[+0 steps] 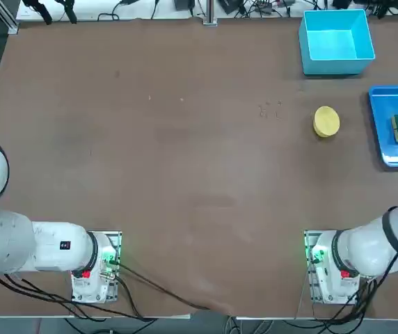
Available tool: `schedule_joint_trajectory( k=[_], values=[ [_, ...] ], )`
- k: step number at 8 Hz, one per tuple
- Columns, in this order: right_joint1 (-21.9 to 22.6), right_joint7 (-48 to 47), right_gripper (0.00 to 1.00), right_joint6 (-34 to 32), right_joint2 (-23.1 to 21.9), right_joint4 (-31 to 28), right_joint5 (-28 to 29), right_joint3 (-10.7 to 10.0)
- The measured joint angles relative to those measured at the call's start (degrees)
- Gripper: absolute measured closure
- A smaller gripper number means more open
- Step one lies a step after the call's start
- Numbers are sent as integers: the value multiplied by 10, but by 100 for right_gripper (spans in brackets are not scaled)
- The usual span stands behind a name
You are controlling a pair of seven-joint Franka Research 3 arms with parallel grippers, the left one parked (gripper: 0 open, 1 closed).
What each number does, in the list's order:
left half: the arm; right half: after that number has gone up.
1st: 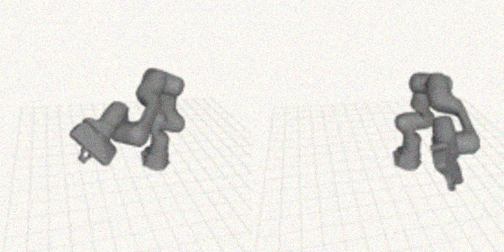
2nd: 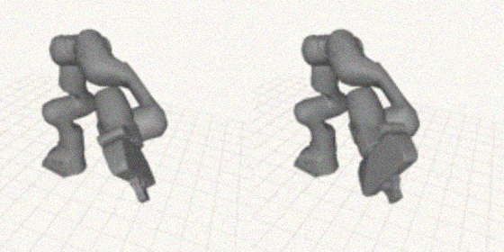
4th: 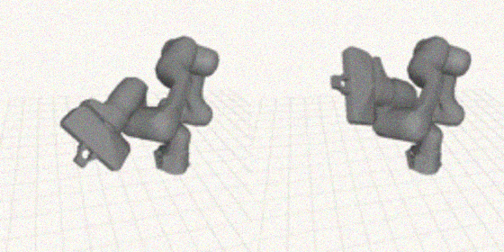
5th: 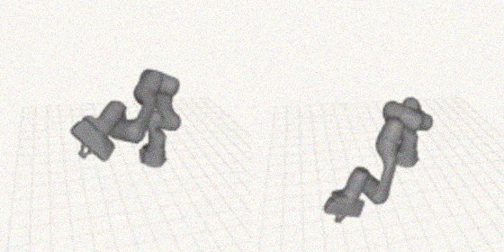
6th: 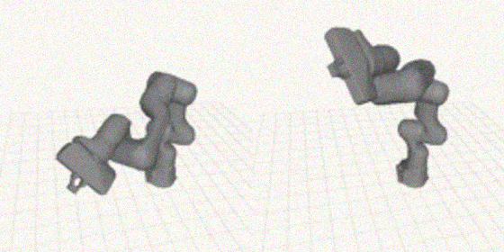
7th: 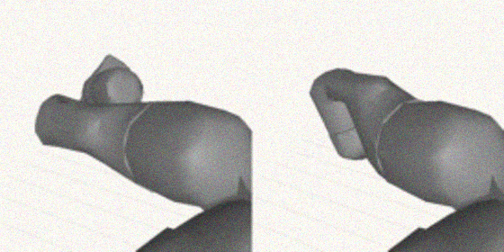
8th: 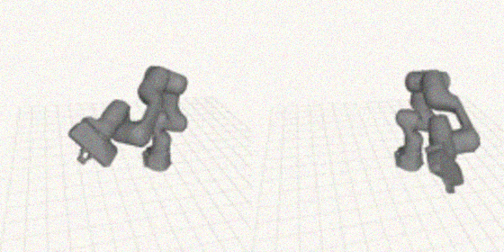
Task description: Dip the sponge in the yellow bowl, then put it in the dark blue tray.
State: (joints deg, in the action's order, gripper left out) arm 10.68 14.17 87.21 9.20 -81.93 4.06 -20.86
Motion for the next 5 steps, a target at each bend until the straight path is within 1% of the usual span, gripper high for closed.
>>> schedule_joint_trajectory(
  k=[1,2,3,4,5],
  values=[
    [-34,-34,0,4,-18,-15,-7,61],
    [-63,-65,0,8,-37,-36,-22,112],
    [-74,-91,0,10,-57,-57,-37,143],
    [-77,-114,0,14,-76,-79,-48,166],
    [-77,-139,0,21,-95,-102,-55,182]
  ],
)
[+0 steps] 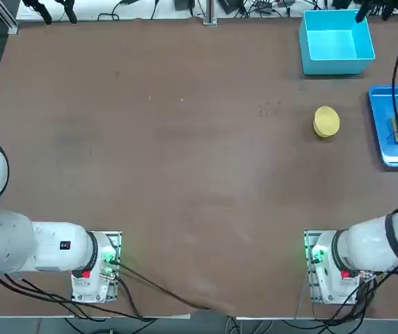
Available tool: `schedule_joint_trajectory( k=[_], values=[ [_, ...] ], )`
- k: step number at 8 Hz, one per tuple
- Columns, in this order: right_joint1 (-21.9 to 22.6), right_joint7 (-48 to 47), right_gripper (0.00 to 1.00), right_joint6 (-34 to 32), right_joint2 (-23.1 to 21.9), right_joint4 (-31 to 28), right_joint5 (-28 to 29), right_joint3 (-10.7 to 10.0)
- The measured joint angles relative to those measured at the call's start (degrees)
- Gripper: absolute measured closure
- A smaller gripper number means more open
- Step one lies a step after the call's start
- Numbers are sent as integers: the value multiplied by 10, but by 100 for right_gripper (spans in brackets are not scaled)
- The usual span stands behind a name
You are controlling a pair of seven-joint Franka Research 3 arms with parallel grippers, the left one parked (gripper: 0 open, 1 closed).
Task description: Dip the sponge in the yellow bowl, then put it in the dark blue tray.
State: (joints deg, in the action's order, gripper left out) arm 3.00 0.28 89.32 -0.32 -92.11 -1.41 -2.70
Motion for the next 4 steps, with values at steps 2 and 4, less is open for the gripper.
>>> schedule_joint_trajectory(
  k=[2,4],
  values=[
    [-1,-24,0,8,-31,-33,-2,9],
    [-2,-48,0,9,-40,-38,-2,9]
  ],
)
